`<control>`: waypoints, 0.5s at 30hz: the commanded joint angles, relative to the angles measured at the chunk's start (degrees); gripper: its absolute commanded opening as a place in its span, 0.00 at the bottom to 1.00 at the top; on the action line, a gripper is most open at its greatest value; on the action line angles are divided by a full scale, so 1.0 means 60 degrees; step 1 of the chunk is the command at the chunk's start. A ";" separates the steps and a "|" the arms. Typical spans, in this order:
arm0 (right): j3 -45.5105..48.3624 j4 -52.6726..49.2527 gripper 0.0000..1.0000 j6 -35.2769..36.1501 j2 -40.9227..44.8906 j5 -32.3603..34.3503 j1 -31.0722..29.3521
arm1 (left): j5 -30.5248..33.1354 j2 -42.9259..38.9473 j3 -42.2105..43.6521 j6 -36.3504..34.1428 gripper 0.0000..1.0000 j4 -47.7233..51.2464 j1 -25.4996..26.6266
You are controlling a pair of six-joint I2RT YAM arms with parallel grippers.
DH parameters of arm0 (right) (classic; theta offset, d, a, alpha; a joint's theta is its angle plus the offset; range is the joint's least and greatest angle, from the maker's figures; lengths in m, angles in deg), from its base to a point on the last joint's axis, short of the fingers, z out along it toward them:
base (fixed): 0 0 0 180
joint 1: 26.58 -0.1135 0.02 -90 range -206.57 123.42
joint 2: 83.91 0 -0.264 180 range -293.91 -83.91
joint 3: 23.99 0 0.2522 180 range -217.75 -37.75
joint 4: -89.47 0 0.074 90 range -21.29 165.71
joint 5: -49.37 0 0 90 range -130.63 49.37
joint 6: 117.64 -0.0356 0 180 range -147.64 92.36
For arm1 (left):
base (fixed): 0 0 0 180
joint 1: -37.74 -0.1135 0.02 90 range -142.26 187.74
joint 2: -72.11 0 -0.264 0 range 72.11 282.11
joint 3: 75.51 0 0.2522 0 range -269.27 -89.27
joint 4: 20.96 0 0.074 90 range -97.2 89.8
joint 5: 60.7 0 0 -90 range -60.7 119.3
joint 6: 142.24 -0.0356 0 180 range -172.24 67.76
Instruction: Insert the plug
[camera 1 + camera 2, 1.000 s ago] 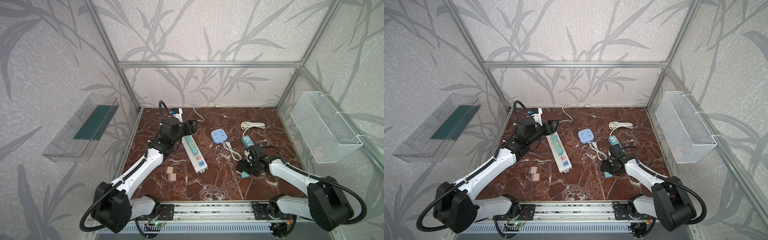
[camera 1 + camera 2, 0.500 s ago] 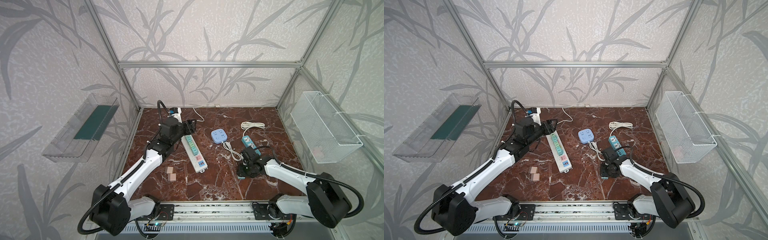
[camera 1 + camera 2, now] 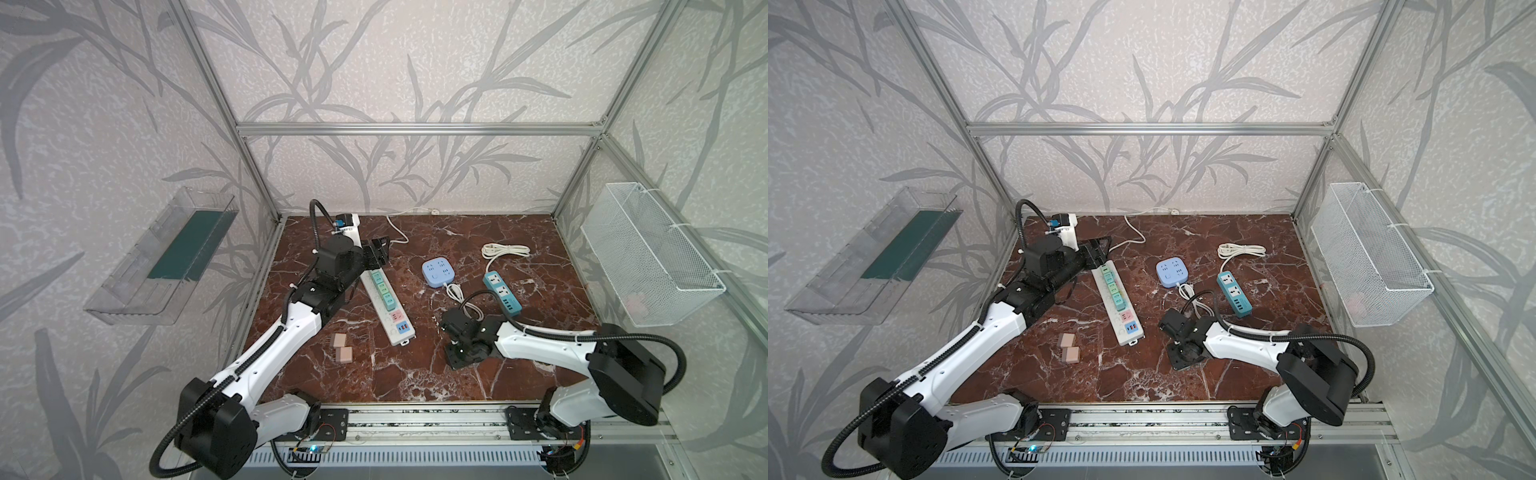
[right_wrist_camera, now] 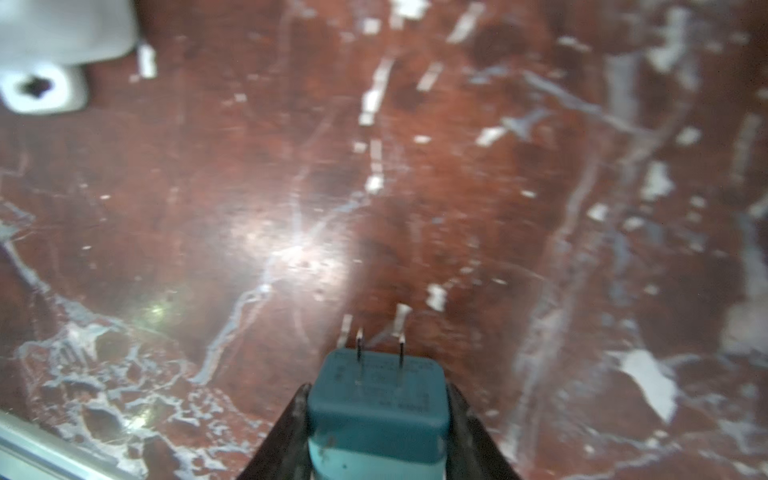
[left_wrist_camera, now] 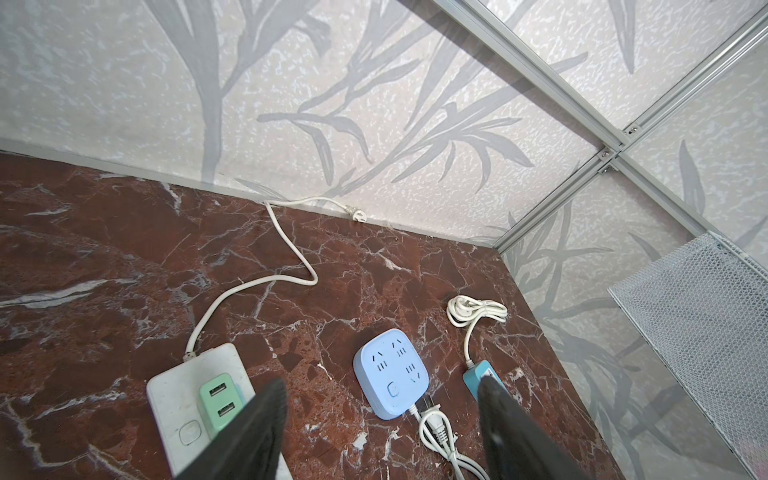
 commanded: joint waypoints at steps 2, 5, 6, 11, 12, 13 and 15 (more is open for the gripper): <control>-0.0520 -0.0200 0.48 0.0383 -0.0792 0.0329 -0.0942 | 0.0196 -0.0151 -0.0030 -0.0180 0.72 -0.0078 0.0045; -0.0759 -0.0468 0.62 0.0559 -0.0906 0.0498 -0.1106 | 0.0173 -0.0127 -0.0063 -0.0153 0.72 -0.0034 0.0042; -0.0755 -0.0557 0.67 0.0602 -0.0847 0.0548 -0.1111 | 0.0129 -0.0126 -0.0066 -0.0149 0.72 -0.0048 0.0045; -0.0458 -0.0726 0.76 0.0639 -0.0317 0.0318 -0.1103 | 0.0058 -0.0077 -0.0080 -0.0133 0.72 -0.0037 0.0059; -0.0386 -0.0779 0.76 0.0610 -0.0240 0.0358 -0.1117 | -0.0011 -0.0070 -0.0091 -0.0125 0.72 -0.0048 0.0059; -0.0319 -0.0876 0.76 0.0593 -0.0194 0.0446 -0.1115 | -0.0023 -0.0063 -0.0087 -0.0123 0.72 -0.0061 0.0056; -0.0316 -0.1338 0.76 0.0543 -0.0127 0.0880 -0.1101 | 0.0012 -0.0071 -0.0077 -0.0124 0.72 -0.0075 0.0060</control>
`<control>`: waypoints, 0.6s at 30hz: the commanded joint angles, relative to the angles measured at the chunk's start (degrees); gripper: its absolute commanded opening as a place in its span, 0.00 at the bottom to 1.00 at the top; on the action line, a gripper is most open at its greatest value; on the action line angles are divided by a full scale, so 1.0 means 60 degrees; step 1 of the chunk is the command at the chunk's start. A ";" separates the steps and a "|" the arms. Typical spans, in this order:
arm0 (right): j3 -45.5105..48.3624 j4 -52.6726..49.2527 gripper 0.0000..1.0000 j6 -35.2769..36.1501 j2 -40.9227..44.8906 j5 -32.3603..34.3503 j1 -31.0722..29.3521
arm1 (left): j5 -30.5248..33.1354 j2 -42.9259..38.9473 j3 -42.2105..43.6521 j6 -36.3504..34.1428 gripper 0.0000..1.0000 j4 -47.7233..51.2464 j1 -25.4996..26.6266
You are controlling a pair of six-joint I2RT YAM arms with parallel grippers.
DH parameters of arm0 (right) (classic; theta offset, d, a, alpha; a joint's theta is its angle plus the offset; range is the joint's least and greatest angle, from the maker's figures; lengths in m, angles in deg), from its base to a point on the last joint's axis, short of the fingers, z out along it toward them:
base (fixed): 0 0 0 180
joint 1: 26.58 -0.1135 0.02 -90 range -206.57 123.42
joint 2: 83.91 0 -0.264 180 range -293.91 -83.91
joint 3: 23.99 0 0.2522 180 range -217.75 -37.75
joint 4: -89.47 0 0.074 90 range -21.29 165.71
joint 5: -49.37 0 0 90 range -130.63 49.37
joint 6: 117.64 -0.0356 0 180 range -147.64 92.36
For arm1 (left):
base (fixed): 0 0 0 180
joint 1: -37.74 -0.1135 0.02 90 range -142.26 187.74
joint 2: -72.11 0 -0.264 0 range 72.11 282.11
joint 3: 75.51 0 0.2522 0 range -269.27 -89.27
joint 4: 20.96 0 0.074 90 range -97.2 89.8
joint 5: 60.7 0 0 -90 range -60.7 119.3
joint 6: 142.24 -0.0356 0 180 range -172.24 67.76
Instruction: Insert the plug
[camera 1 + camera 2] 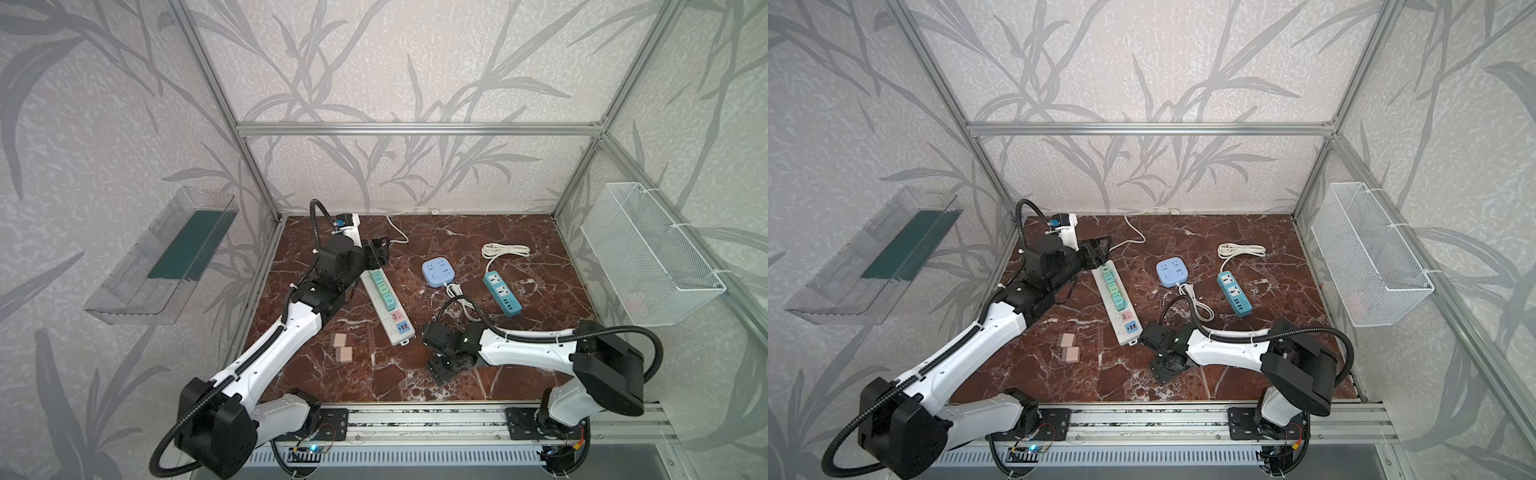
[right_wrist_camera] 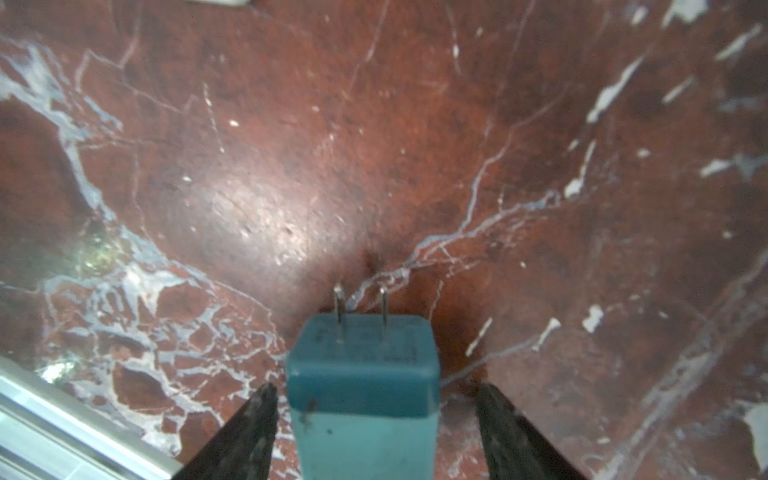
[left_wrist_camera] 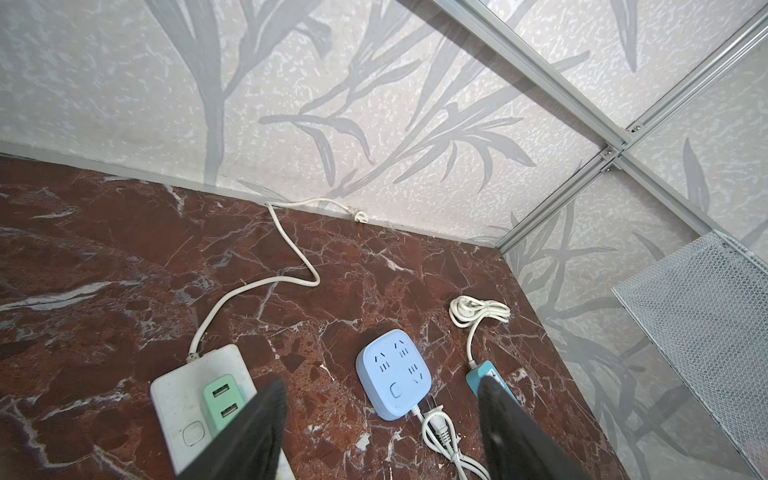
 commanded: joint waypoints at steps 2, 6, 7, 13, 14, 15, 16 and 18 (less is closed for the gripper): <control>-0.0012 -0.1293 0.76 0.0063 0.0265 0.1035 0.0042 | -0.0062 -0.0077 -0.0087 -0.0021 0.72 -0.0061 0.0042; -0.0336 -0.2137 0.75 0.0165 0.0110 0.1474 0.0537 | -0.0107 -0.0064 -0.0094 -0.0091 0.73 -0.0041 0.0070; -0.0292 -0.2142 0.75 0.0205 0.0151 0.1465 0.0846 | -0.0127 -0.0043 -0.0116 -0.0089 0.73 -0.0020 0.0071; -0.0064 -0.1169 0.75 0.0345 0.0651 0.0710 0.1942 | -0.0169 0.0022 -0.0128 -0.0116 0.73 -0.0018 0.0075; -0.0095 -0.1030 0.75 0.0345 0.0710 0.0544 0.1932 | -0.0236 0.0040 -0.0145 -0.0116 0.74 0.0016 0.0085; -0.0176 -0.1018 0.75 0.0346 0.0749 0.0411 0.1932 | -0.0274 0.0063 -0.0186 -0.0149 0.74 0.0087 0.0092; -0.0249 -0.1098 0.75 0.0346 0.0806 0.0339 0.1939 | -0.0258 0.0088 -0.0230 -0.0176 0.74 0.0166 0.0100; -0.0329 -0.1299 0.75 0.0359 0.1095 0.0459 0.1948 | -0.0336 0.0148 -0.0405 -0.0349 0.76 0.0409 0.0140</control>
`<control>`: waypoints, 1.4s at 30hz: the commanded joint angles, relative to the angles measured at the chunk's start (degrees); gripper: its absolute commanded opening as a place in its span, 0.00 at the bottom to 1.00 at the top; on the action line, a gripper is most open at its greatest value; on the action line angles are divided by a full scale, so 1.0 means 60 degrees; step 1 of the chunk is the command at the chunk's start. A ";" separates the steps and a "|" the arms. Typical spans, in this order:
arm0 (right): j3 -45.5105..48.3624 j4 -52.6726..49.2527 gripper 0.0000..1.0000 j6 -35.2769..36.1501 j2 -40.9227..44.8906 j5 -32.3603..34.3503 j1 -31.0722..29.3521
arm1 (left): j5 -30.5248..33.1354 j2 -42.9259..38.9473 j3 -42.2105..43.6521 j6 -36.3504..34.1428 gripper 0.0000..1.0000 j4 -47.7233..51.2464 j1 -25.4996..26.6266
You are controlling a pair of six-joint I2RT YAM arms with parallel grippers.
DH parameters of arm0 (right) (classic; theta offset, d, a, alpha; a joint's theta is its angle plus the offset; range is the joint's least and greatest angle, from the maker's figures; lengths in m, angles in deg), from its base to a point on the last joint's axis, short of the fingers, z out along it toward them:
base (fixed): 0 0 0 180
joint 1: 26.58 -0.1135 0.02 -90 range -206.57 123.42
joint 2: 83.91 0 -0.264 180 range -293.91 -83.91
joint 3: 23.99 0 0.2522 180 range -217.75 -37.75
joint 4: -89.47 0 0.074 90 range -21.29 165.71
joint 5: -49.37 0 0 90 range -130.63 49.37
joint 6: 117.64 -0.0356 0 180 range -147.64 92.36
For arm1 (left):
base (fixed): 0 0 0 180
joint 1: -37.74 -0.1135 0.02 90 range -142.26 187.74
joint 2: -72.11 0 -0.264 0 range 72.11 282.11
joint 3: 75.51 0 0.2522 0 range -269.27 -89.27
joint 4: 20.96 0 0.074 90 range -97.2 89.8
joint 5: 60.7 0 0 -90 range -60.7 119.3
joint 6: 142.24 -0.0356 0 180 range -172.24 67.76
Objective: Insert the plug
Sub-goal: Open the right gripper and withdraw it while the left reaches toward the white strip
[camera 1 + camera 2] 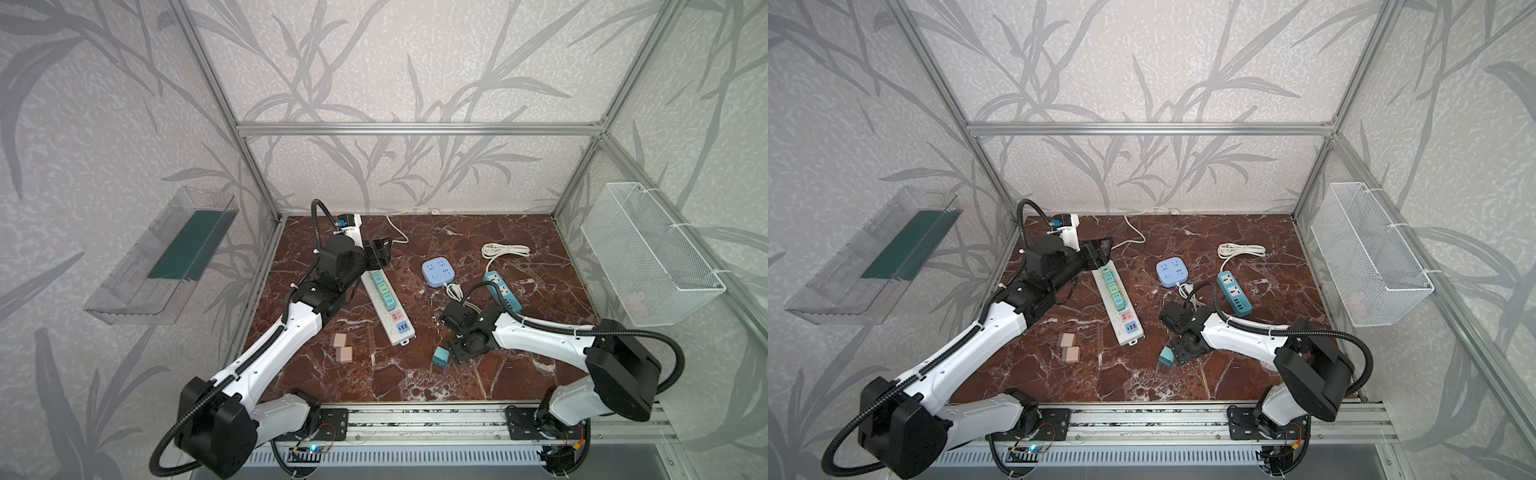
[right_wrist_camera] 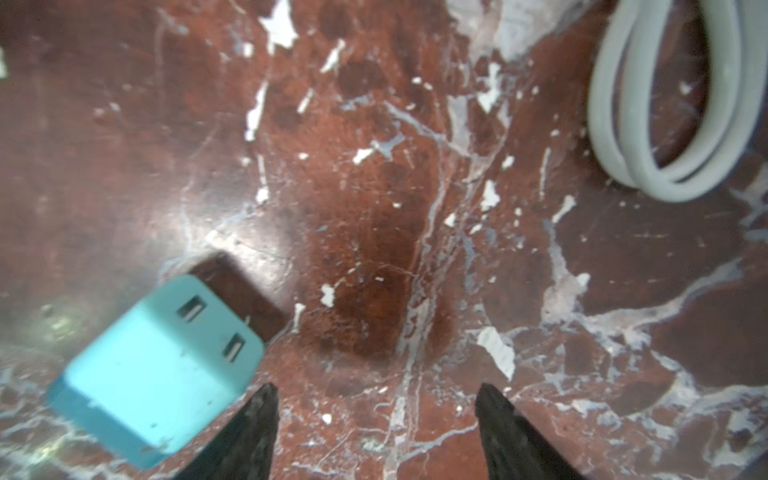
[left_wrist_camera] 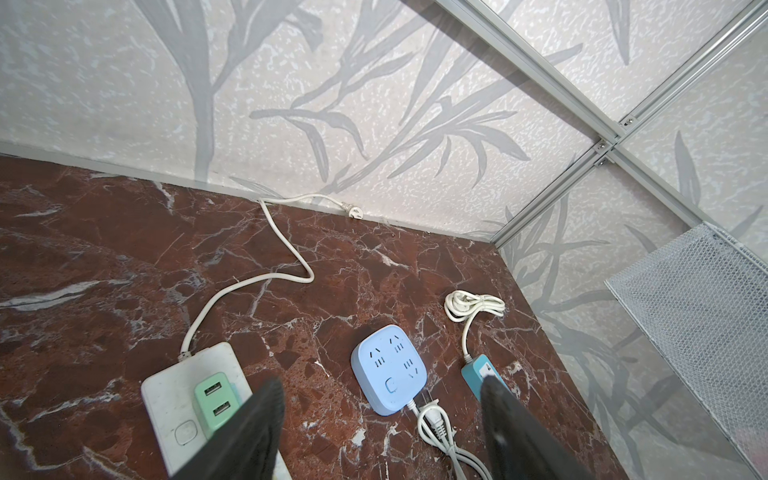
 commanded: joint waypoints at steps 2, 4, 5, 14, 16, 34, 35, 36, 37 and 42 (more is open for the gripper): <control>-0.0150 -0.0179 0.75 0.0076 0.0801 0.0078 0.0090 | -0.0149 0.0156 -0.0545 -0.0214 0.76 0.0553 0.0108; -0.0078 -0.0239 0.75 0.0049 0.1259 0.0349 0.0294 | 0.0115 0.0152 -0.0536 0.0219 0.75 0.0564 0.0112; 0.0007 -0.0127 0.75 0.0064 0.1520 0.0389 0.0387 | 0.0431 0.0125 -0.0520 0.0705 0.77 0.0648 0.0106; 0.0779 0.1850 0.99 0.0320 0.3829 0.2201 0.1379 | -0.0714 0.0504 -0.0605 0.1067 0.99 0.0085 -0.0003; 0.1004 0.2256 0.99 0.0293 0.4293 0.2324 0.1867 | -0.1178 0.0527 -0.0590 0.0856 0.99 -0.0121 -0.0009; 0.1371 0.4306 0.77 -0.0393 0.3940 0.0434 0.4239 | 0.3472 0.2071 -0.2799 -0.0884 0.87 0.7536 0.3554; 0.1543 0.4410 0.77 -0.0480 0.4115 0.0291 0.4377 | 0.3552 0.2256 -0.2914 -0.0868 0.87 0.7787 0.3869; 0.1709 0.4560 0.77 -0.0495 0.4271 0.0262 0.4453 | 0.3586 0.2469 -0.3075 -0.0897 0.87 0.8071 0.4168; 0.1898 0.4679 0.77 -0.0502 0.4407 0.0309 0.4516 | 0.3527 0.2642 -0.3156 -0.0911 0.87 0.8274 0.4394; 0.2351 0.5125 0.77 -0.0589 0.4777 -0.0970 0.4979 | 0.2045 0.3792 -0.3397 -0.0976 0.85 0.8721 0.5640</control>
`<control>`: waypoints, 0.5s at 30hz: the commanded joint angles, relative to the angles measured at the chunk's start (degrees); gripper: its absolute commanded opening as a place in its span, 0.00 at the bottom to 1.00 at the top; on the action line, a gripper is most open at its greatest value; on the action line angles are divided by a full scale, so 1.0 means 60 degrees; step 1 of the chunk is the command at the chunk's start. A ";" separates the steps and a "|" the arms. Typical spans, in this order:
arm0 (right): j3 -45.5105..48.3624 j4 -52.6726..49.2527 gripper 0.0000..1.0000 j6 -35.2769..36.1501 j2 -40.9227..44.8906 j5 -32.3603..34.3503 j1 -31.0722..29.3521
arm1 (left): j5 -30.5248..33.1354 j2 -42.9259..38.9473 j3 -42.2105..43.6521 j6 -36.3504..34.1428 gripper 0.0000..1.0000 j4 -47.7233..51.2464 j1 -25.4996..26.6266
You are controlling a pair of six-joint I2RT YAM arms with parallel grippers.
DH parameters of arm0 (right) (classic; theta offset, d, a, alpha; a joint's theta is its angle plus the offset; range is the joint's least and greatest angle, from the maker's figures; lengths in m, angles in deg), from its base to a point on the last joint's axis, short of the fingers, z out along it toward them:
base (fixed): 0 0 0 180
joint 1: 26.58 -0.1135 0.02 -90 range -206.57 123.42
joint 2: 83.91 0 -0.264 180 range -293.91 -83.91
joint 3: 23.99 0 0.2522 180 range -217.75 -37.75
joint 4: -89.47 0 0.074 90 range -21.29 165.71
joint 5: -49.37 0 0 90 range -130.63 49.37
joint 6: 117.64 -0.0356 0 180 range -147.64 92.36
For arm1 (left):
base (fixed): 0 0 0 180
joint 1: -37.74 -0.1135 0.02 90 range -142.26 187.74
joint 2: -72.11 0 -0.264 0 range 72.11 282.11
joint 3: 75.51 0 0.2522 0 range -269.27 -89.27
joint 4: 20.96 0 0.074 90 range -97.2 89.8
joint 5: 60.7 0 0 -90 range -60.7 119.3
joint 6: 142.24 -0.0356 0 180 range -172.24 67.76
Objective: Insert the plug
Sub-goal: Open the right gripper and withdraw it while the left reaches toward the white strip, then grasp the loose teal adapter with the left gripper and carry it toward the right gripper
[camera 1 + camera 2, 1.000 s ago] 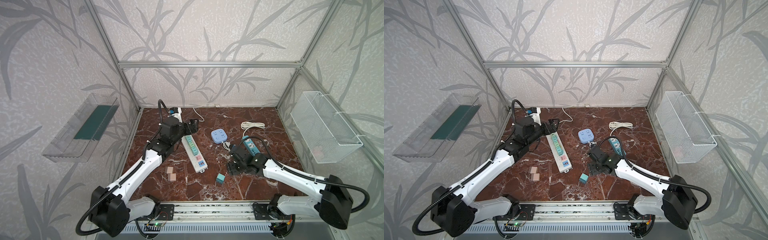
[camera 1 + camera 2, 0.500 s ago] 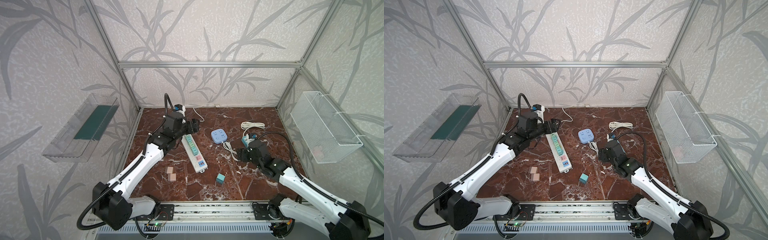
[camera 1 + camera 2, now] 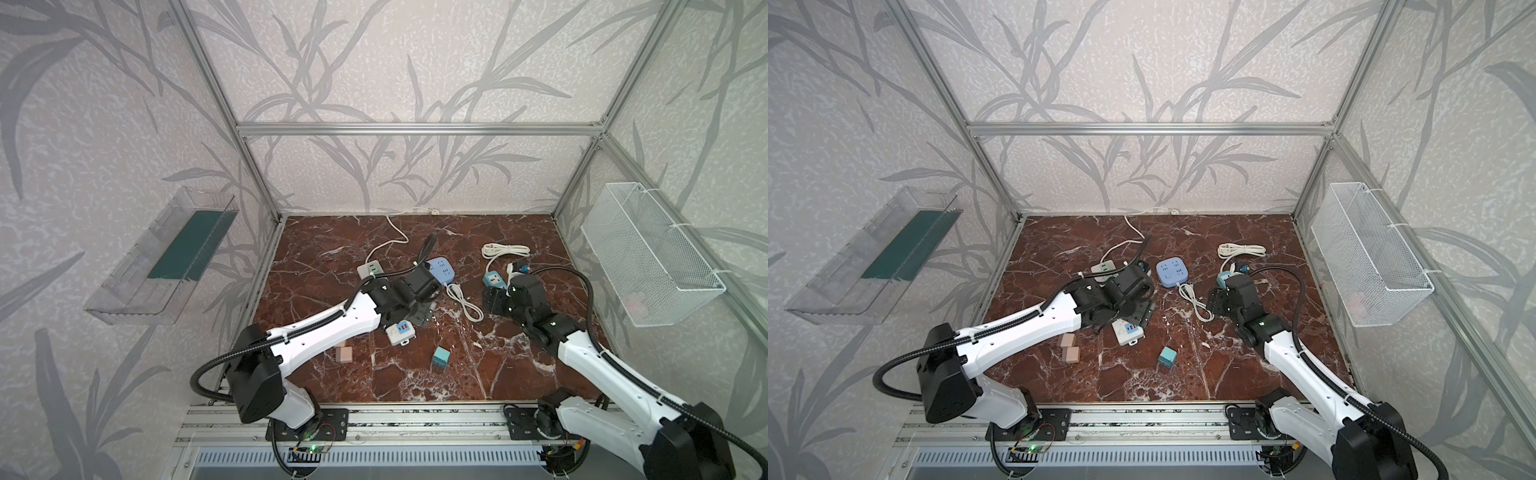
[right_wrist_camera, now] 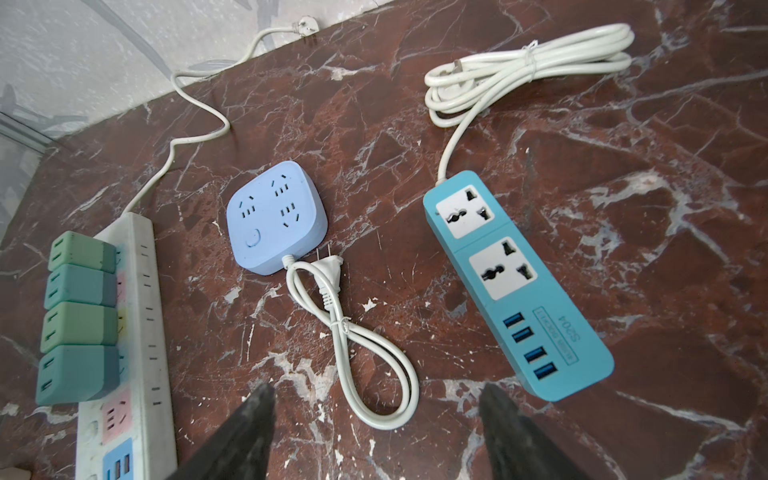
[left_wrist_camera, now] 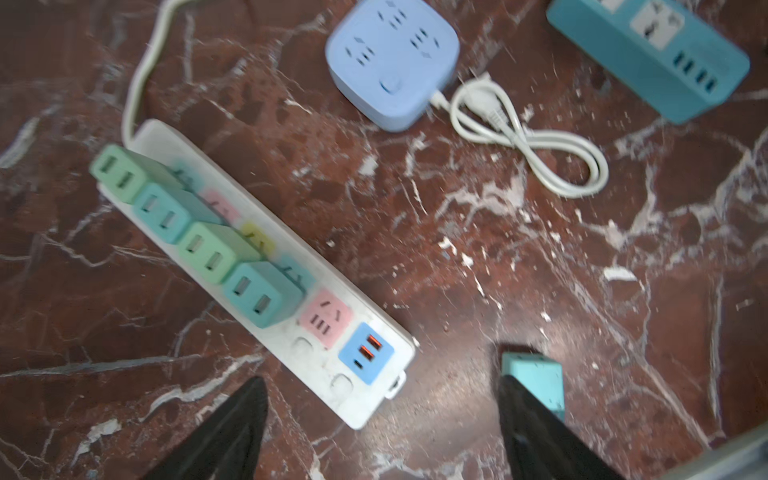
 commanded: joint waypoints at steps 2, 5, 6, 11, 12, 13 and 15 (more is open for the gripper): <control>-0.0073 0.0439 0.77 -0.0026 0.0211 -0.1175 0.0199 | -0.0724 0.1085 -0.0769 -0.0099 0.85 0.1501 0.0937; -0.0161 0.0338 0.77 -0.0012 0.0250 -0.1069 0.0213 | -0.0760 0.1914 -0.1087 0.0016 0.84 0.1595 0.1361; -0.0089 0.0353 0.77 0.0004 0.0297 -0.0982 0.0213 | -0.0839 0.2140 -0.1104 0.0236 0.84 0.1495 0.1422; 0.0296 0.0413 0.80 -0.0083 0.0611 -0.0681 0.0293 | -0.1337 0.3064 -0.1378 0.0862 0.83 0.1029 0.1667; 0.0305 0.0445 0.81 -0.0083 0.0649 -0.0832 0.0324 | -0.1444 0.3239 -0.1496 0.0964 0.82 0.1037 0.1730; 0.0277 0.0461 0.81 -0.0097 0.0650 -0.1023 0.0358 | -0.1474 0.3368 -0.1547 0.1083 0.81 0.1016 0.1801; 0.0239 0.0490 0.82 -0.0113 0.0679 -0.1282 0.0370 | -0.1305 0.3552 -0.1427 0.1366 0.81 0.0825 0.1924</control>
